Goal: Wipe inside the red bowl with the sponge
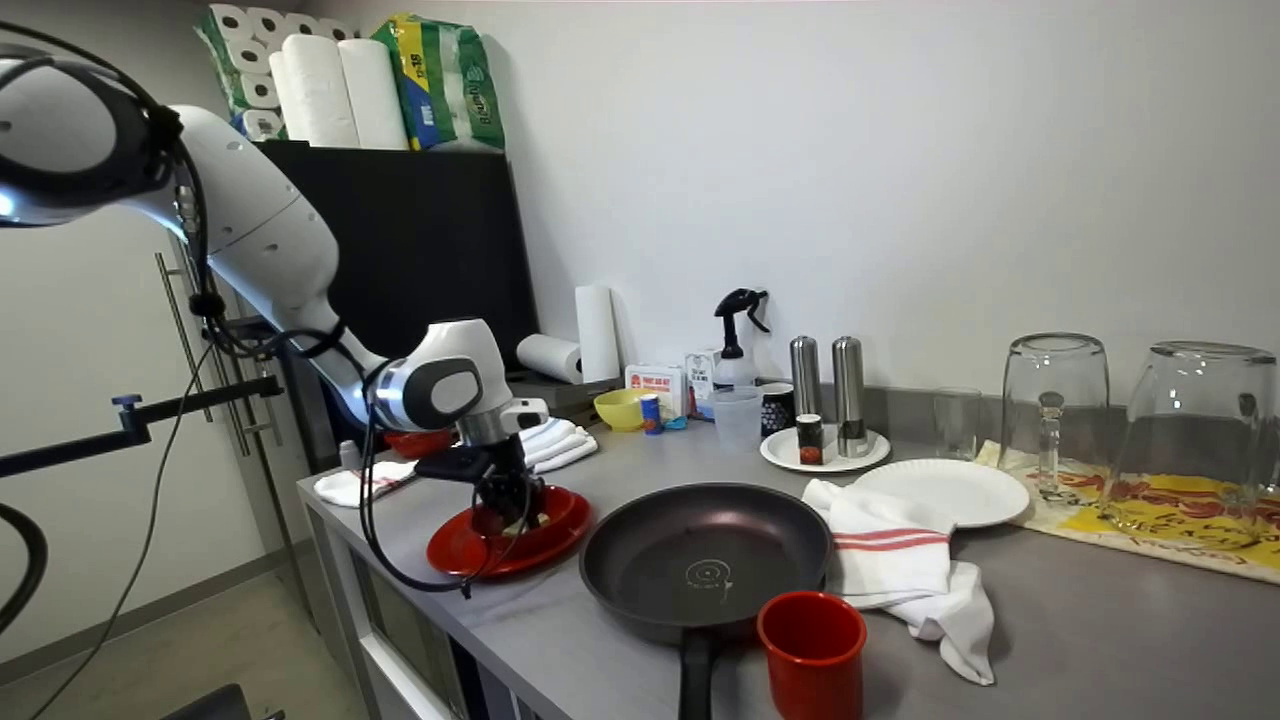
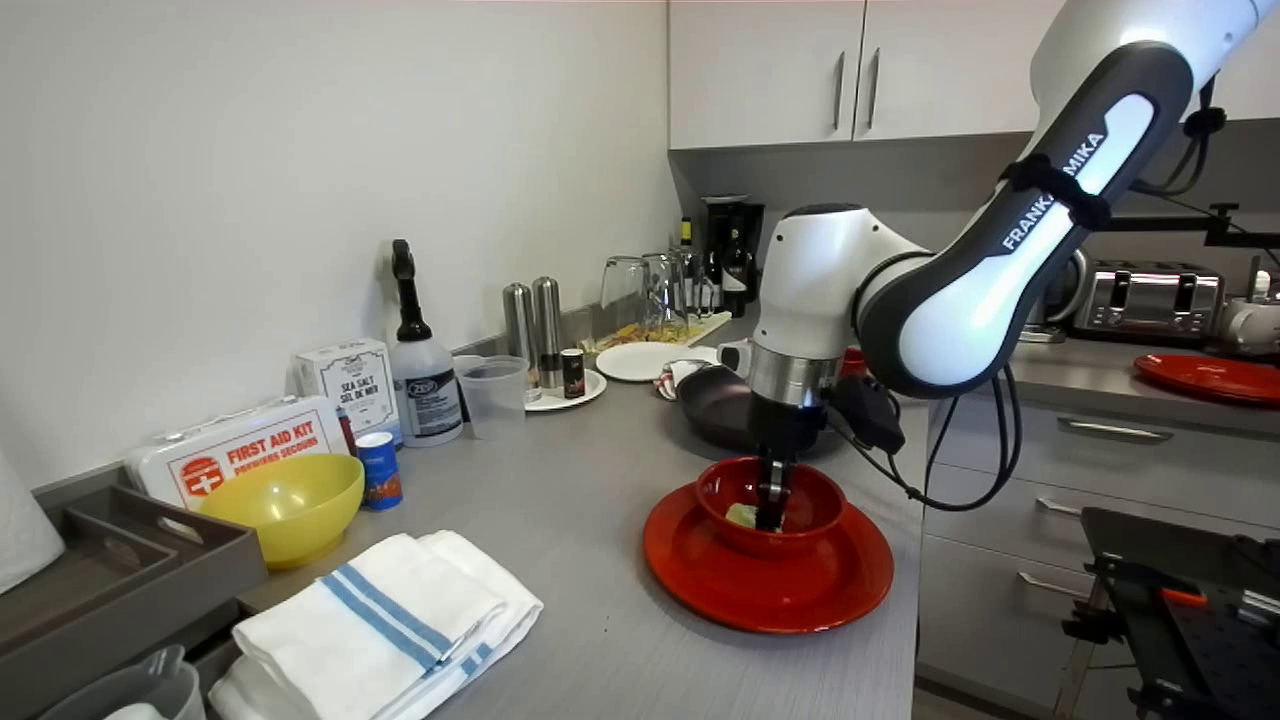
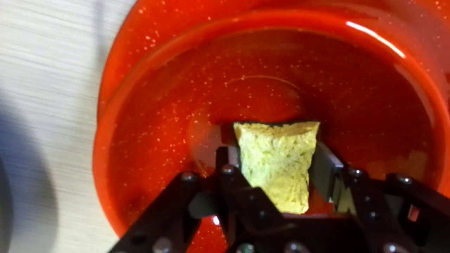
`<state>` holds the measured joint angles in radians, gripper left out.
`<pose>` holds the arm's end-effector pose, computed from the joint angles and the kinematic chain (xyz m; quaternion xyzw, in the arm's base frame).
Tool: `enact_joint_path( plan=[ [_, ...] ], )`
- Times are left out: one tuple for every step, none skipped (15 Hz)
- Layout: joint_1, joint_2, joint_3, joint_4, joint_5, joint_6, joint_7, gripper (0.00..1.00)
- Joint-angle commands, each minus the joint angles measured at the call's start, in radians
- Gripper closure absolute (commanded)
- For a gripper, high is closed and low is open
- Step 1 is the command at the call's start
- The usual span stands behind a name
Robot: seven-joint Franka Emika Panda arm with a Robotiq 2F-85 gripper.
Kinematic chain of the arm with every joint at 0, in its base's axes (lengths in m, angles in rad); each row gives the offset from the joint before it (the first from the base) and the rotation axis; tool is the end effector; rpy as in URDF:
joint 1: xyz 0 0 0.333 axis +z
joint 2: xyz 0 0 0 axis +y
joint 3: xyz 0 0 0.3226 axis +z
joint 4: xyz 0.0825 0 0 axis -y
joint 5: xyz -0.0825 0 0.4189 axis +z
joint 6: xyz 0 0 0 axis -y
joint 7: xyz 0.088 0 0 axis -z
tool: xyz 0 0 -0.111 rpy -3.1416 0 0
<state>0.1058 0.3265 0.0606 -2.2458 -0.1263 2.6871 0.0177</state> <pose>0.5682 0.1000 0.2038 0.9900 0.1267 0.0597 0.0159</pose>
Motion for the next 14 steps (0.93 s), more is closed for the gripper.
enact_joint_path(
  plan=[
    [0.040,0.023,-0.050,0.047,-0.077,-0.132,0.057,0.75],
    [0.042,0.025,-0.052,0.057,-0.090,-0.158,0.063,0.75],
    [0.044,0.027,-0.053,0.066,-0.102,-0.184,0.067,0.75],
    [0.045,0.028,-0.053,0.073,-0.113,-0.206,0.070,0.75],
    [0.044,0.029,-0.051,0.079,-0.121,-0.224,0.071,0.75],
    [0.046,0.030,-0.050,0.085,-0.133,-0.243,0.072,0.75],
    [0.048,0.031,-0.050,0.090,-0.145,-0.265,0.072,0.75],
    [0.054,0.032,-0.054,0.097,-0.169,-0.290,0.078,0.75],
    [0.059,0.035,-0.057,0.105,-0.193,-0.318,0.081,0.75],
    [0.065,0.039,-0.059,0.115,-0.220,-0.354,0.086,0.75],
    [0.068,0.043,-0.059,0.126,-0.241,-0.395,0.087,0.75],
    [0.074,0.047,-0.061,0.135,-0.269,-0.429,0.094,0.75],
    [0.075,0.050,-0.057,0.142,-0.285,-0.458,0.092,0.75],
    [0.077,0.053,-0.055,0.149,-0.302,-0.482,0.094,0.75]
  ],
)
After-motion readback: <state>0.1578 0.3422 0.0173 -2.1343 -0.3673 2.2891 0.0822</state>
